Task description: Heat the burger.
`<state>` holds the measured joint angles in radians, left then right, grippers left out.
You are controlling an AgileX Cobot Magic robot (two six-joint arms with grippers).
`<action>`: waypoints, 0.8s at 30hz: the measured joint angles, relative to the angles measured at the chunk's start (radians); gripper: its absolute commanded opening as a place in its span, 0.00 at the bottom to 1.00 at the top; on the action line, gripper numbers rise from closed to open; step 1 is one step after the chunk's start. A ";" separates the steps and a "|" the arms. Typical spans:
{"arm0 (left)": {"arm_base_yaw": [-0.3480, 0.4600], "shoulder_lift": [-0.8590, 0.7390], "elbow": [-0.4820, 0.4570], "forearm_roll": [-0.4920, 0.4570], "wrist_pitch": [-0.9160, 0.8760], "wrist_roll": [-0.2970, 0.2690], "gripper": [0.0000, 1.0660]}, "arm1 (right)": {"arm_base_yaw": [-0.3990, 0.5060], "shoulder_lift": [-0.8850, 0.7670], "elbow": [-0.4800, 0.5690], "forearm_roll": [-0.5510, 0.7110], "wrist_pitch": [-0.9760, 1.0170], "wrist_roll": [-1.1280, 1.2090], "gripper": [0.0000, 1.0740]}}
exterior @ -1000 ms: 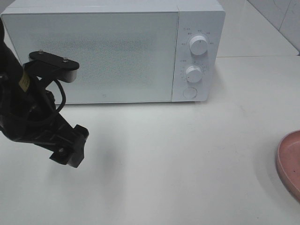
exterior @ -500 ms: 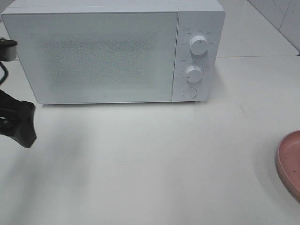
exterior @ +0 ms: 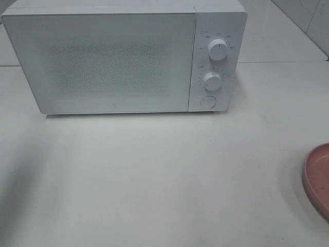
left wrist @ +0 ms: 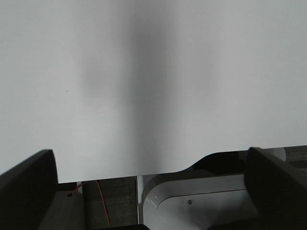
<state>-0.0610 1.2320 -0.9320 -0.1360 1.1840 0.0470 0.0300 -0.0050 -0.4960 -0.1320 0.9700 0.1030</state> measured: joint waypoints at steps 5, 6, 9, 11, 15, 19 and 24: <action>0.000 -0.116 0.089 0.000 -0.001 0.009 0.92 | 0.000 0.000 0.000 0.000 0.000 0.000 0.68; 0.000 -0.116 0.089 0.000 -0.001 0.009 0.92 | 0.000 0.000 0.000 0.000 0.000 0.000 0.68; 0.000 -0.192 0.154 0.000 0.003 0.009 0.92 | 0.000 0.000 0.000 0.000 0.000 0.000 0.68; 0.000 -0.266 0.212 0.002 0.003 0.009 0.92 | 0.000 0.000 0.000 0.000 0.000 0.000 0.68; 0.000 -0.339 0.264 0.007 0.001 0.009 0.92 | 0.000 0.000 0.000 0.000 0.000 0.000 0.68; 0.000 -0.477 0.358 0.013 -0.036 0.009 0.92 | 0.000 0.000 0.000 0.000 0.000 0.000 0.68; 0.000 -0.623 0.406 0.021 -0.094 0.007 0.92 | 0.000 0.000 0.000 0.000 0.000 0.000 0.68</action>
<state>-0.0610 0.6090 -0.5260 -0.1150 1.0900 0.0540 0.0300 -0.0050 -0.4960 -0.1320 0.9700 0.1030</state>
